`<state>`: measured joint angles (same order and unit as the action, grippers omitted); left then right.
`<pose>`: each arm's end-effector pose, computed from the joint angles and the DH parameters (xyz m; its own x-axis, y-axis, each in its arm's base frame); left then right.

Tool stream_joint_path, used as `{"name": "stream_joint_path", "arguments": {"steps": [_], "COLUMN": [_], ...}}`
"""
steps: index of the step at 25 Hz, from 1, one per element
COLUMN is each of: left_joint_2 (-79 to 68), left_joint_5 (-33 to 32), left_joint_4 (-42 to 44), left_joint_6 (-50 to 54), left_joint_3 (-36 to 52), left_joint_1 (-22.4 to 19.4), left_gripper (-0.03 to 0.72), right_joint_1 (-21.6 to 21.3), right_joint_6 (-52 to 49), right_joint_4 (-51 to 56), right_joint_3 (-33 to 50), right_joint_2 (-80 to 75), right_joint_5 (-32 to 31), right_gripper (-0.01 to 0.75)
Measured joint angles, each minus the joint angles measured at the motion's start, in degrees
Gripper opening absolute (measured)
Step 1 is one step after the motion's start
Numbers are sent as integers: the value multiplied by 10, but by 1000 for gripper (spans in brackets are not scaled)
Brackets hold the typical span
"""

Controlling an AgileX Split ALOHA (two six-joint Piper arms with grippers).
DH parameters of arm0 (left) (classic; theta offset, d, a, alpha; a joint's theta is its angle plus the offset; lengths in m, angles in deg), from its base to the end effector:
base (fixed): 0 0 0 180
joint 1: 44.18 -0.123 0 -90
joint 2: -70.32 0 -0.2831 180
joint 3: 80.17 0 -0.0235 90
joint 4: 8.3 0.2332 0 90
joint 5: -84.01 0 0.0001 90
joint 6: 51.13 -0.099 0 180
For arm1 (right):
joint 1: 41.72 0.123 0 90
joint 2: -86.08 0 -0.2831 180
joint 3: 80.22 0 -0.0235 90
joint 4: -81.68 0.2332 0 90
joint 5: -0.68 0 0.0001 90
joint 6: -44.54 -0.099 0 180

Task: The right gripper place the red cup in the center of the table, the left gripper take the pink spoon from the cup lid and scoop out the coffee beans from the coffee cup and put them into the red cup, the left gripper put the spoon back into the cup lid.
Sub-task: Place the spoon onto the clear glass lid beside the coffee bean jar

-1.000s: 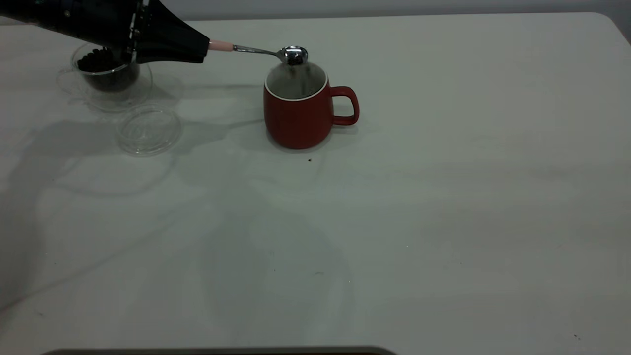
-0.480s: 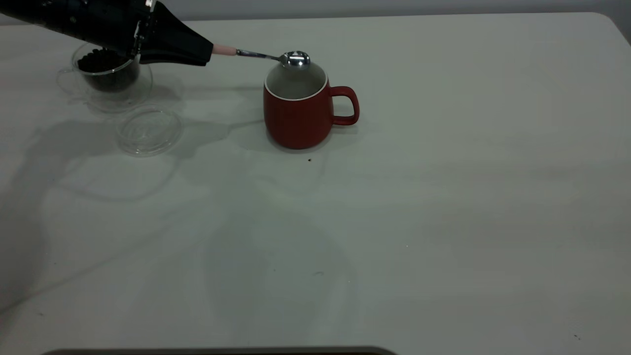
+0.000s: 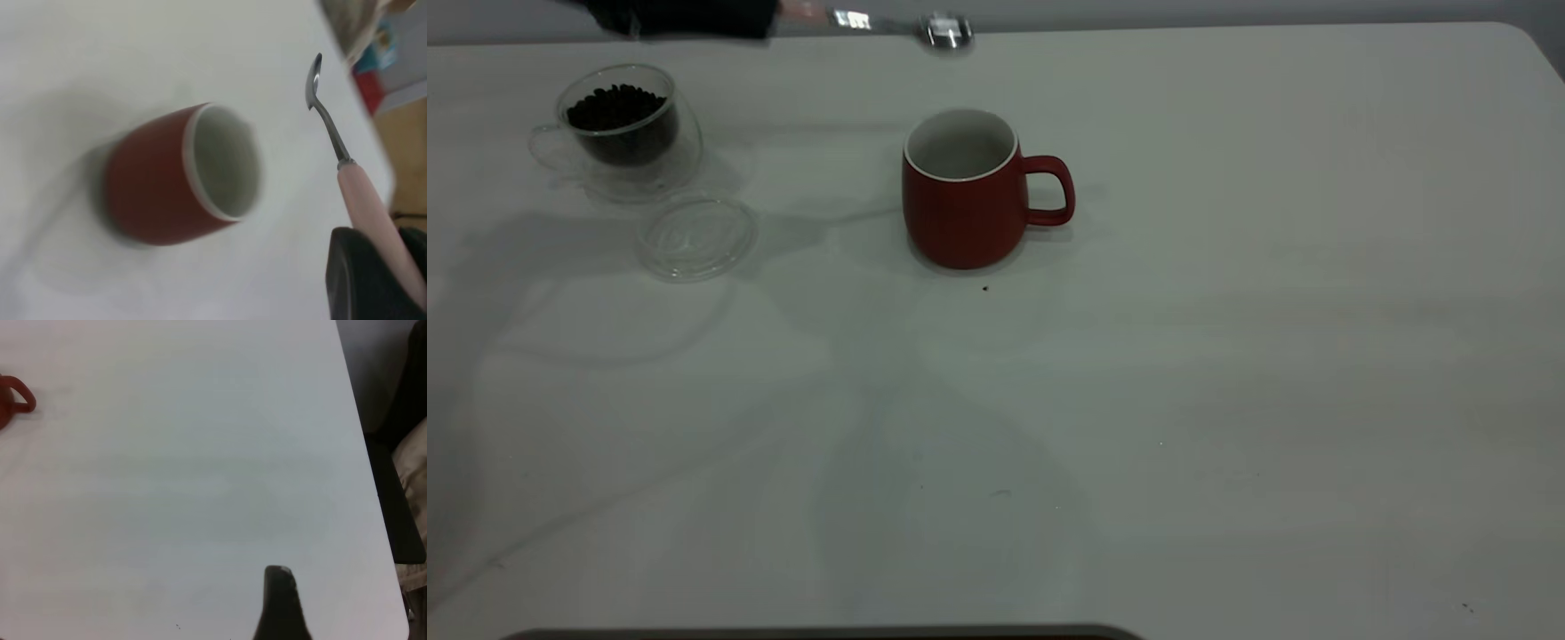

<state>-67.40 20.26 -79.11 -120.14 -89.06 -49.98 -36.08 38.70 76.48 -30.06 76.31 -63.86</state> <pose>0.4279 -0.0409 0.1354 -0.8474 0.0720 -0.5260 0.4713 0.5582 -0.6828 -0.0067 -0.0088 0.2524 -0.5627 0.0073 -0.8266 0.0046 1.0000 0.0057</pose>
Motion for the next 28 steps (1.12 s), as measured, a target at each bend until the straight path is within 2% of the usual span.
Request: {"name": "stream_joint_path", "arguments": {"steps": [3,7,14,17,22,28], "left_joint_2": [35,53,18,-7,-58,-107], "left_joint_5": [-27,-33,-32,-30,-25,18], "left_joint_4": [18,99,151,152,159,159], "left_joint_6": [65,116,136,138,138,134], "left_joint_3": [0,0,22,22,22,22], "left_joint_1": [-32,-93,-201,-233,-239,-232], "left_gripper": [129,129,129,129,129,129], "right_joint_1": [0,0,0,0,0,0], "right_joint_6": [0,0,0,0,0,0], "right_joint_4": [0,0,0,0,0,0], "right_joint_3": [0,0,0,0,0,0], "right_joint_2": [0,0,0,0,0,0], "right_joint_5": [0,0,0,0,0,0], "right_gripper": [579,579,579,579,579,579]}}
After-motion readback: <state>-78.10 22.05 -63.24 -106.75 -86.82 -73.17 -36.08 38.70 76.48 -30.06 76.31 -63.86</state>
